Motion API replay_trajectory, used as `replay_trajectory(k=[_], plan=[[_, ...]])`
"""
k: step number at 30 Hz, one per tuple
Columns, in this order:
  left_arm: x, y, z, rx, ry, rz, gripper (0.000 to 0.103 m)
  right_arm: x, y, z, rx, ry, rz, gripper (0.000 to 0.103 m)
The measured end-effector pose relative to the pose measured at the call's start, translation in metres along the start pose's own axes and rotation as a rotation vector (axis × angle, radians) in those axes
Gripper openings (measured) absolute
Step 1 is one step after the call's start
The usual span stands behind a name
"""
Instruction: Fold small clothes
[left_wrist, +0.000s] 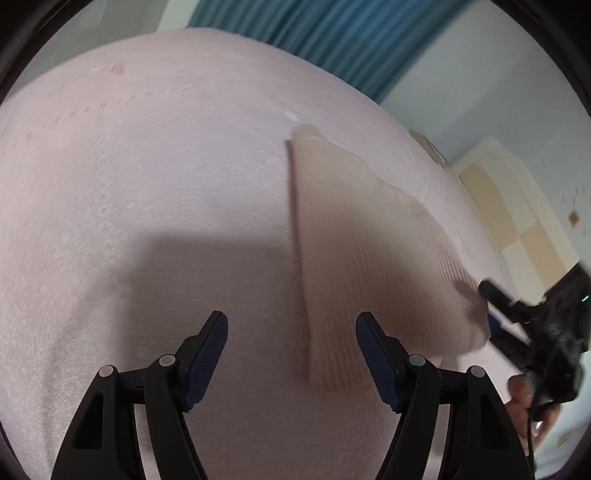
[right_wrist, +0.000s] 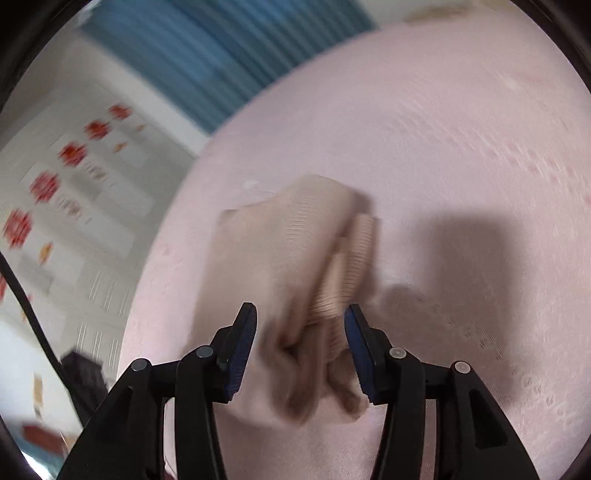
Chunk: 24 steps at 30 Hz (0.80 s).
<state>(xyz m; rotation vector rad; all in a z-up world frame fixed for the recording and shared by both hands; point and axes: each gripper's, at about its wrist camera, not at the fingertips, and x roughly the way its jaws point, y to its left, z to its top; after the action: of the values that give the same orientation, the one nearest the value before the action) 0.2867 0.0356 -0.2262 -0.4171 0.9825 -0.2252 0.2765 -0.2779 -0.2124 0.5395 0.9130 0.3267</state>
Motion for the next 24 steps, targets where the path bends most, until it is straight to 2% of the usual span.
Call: replay_trajectory(k=[2,4,5,6,8,10,13,15,17,19,21,22,24], plan=[[-0.002,-0.013,-0.004,0.064,-0.006,0.006,0.07,-0.004,0.008,-0.012,-0.072,-0.016,0.055,0.05],[-0.006,-0.019,-0.011,0.138,-0.007,0.008,0.07,-0.003,0.013,-0.023,-0.1,-0.024,0.068,0.05],[-0.006,-0.023,-0.015,0.173,0.001,-0.004,0.07,-0.001,0.01,-0.028,-0.094,-0.004,0.055,0.045],[-0.006,-0.028,-0.019,0.214,0.015,-0.031,0.07,0.002,0.008,-0.031,-0.081,0.025,0.043,0.032],[-0.009,-0.038,-0.027,0.274,0.033,-0.061,0.07,0.005,0.005,-0.031,-0.069,0.055,0.032,0.019],[-0.004,-0.045,-0.031,0.312,0.037,-0.033,0.07,0.0,0.002,-0.027,-0.07,0.052,0.048,0.015],[0.009,-0.046,-0.033,0.317,0.068,0.026,0.067,-0.001,-0.002,-0.022,-0.055,0.041,0.07,0.009],[0.015,-0.047,-0.032,0.316,0.075,0.052,0.049,0.001,-0.005,-0.022,-0.054,0.044,0.069,0.008],[0.018,-0.048,-0.032,0.328,0.075,0.066,0.045,0.002,0.0,-0.024,-0.061,0.032,0.067,0.007],[0.011,-0.047,-0.032,0.334,0.048,0.07,0.028,-0.005,0.001,-0.022,-0.041,0.001,0.109,0.006],[0.0,-0.039,-0.03,0.314,0.018,0.056,0.018,-0.013,-0.003,-0.02,-0.014,-0.021,0.154,0.005],[-0.004,-0.032,-0.028,0.299,0.013,0.044,0.016,-0.016,-0.007,-0.019,0.002,-0.023,0.162,0.005],[-0.005,-0.024,-0.027,0.269,0.023,0.029,0.015,-0.009,-0.013,-0.022,0.019,0.029,0.16,0.005]])
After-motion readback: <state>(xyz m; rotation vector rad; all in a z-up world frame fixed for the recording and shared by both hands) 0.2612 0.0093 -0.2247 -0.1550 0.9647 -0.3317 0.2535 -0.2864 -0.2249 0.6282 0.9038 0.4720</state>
